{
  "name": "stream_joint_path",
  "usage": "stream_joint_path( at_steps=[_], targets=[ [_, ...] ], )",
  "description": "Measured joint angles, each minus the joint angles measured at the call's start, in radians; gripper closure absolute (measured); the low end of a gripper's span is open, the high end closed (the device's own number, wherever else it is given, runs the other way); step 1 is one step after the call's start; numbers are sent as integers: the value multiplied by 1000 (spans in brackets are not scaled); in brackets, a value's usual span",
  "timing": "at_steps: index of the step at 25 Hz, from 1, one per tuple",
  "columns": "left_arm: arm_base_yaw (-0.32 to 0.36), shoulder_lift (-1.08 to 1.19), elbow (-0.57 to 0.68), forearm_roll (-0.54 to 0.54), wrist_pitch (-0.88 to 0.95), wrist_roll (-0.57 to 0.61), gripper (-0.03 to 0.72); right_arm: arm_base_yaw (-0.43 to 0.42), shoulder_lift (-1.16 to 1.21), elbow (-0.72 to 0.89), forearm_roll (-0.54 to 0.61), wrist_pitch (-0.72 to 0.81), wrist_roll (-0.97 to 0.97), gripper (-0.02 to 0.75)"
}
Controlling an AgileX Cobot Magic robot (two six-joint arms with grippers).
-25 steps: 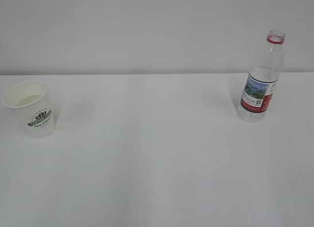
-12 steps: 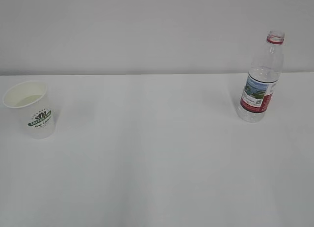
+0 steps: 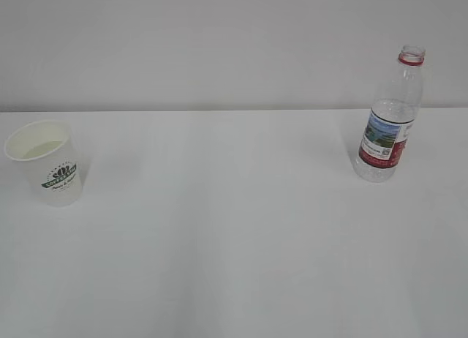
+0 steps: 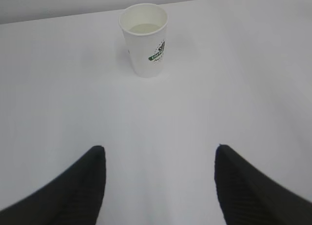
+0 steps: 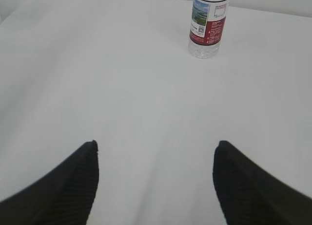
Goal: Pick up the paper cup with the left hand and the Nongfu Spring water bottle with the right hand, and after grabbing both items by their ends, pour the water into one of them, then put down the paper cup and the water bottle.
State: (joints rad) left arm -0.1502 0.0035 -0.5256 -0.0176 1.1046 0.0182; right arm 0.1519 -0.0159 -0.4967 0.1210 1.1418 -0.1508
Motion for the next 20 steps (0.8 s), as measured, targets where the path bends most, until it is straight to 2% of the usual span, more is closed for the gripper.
stream_joint_path(
  at_steps=[20],
  targets=[
    [0, 0, 0, -2, 0, 0, 181, 0, 0, 0, 0, 0, 2, 186]
  ],
)
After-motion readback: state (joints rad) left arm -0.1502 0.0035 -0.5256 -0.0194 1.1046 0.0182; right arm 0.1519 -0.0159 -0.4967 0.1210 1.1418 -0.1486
